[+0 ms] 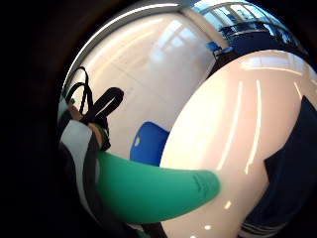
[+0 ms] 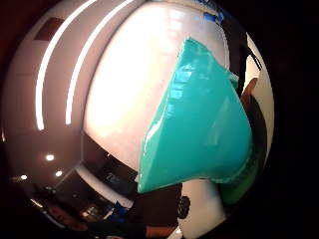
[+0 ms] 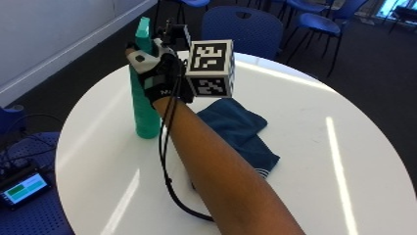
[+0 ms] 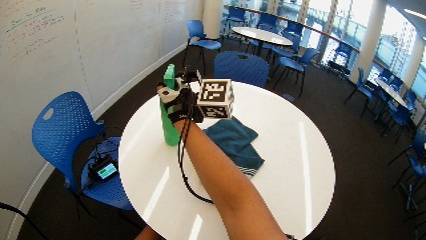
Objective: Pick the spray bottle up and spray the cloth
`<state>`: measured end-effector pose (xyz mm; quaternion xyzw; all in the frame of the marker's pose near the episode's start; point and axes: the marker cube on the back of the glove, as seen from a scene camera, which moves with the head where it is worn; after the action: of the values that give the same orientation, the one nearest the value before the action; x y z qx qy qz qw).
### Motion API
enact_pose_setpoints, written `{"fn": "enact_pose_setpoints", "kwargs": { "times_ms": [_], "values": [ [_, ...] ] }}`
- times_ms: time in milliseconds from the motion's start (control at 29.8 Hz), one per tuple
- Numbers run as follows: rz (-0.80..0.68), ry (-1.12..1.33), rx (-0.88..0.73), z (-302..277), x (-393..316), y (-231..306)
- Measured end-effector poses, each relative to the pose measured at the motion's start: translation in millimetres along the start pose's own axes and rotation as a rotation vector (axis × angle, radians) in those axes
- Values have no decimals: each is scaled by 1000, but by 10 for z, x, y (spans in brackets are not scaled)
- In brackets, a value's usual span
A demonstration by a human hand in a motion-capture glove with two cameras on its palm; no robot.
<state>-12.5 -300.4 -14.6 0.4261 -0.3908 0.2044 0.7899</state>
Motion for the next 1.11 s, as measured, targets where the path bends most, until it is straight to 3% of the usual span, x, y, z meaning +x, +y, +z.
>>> {"fn": "enact_pose_setpoints", "kwargs": {
  "times_ms": [1106],
  "values": [
    [-24, -52, -5, 24, -347, -20]
  ]
}}
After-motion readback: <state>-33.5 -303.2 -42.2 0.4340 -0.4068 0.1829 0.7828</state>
